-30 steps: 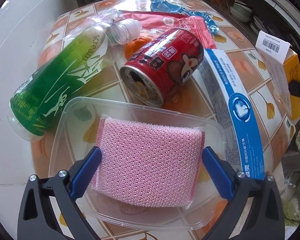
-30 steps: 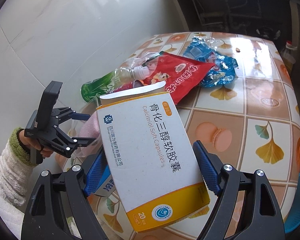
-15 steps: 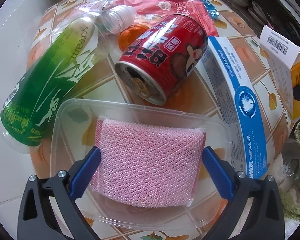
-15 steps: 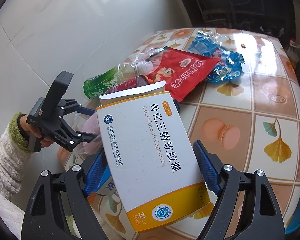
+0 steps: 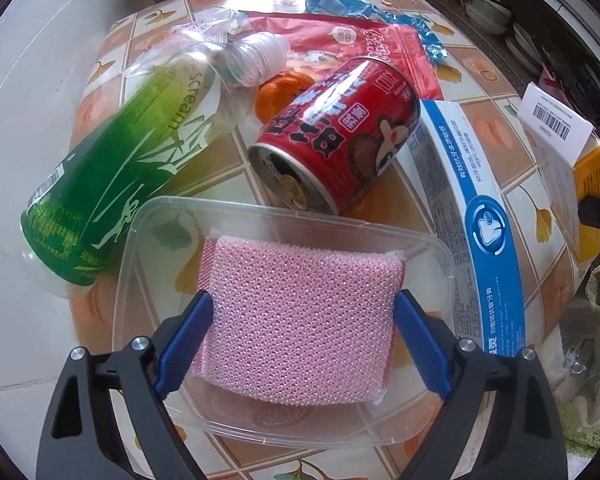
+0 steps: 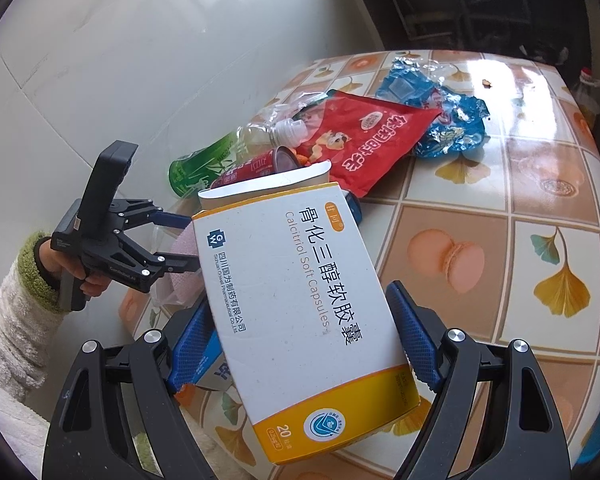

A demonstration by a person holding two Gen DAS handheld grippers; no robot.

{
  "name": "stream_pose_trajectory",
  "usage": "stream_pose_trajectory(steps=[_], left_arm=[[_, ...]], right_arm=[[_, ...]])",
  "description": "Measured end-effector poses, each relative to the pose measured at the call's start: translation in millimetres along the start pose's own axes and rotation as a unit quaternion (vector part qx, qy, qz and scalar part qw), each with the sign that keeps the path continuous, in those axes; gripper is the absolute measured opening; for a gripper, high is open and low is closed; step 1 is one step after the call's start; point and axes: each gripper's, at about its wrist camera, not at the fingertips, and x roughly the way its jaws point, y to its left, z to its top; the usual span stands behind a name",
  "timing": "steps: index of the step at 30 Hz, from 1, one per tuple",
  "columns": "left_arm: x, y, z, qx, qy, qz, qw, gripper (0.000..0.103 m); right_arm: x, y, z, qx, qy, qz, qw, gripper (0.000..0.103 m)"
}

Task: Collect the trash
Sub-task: 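Grasp the pink sponge with the left gripper and lift it from the tray, then carry the medicine box and pink sponge over the blue wastebasket with both tools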

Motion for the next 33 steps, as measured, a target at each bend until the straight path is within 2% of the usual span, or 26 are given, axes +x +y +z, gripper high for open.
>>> stream_pose_trajectory(steps=[4, 8, 17, 24, 33], left_arm=[[-7, 2, -5, -0.010, -0.015, 0.001, 0.9998, 0.085], [-28, 6, -9, -0.015, -0.047, 0.000, 0.9988, 0.085], [-76, -10, -14, -0.035, -0.119, -0.007, 0.9922, 0.084], [-101, -26, -15, -0.050, -0.177, -0.049, 0.9818, 0.084], [-116, -78, 7, -0.008, -0.219, -0.115, 0.9689, 0.084]], right_arm=[[-5, 1, -1, 0.001, -0.006, 0.000, 1.000, 0.078], [-7, 2, -2, 0.003, -0.009, -0.001, 1.000, 0.078], [-17, 2, -6, 0.014, -0.021, -0.004, 1.000, 0.078], [-30, 0, -12, 0.028, -0.034, -0.012, 0.999, 0.078], [-67, -15, -32, 0.072, -0.068, -0.034, 0.994, 0.078]])
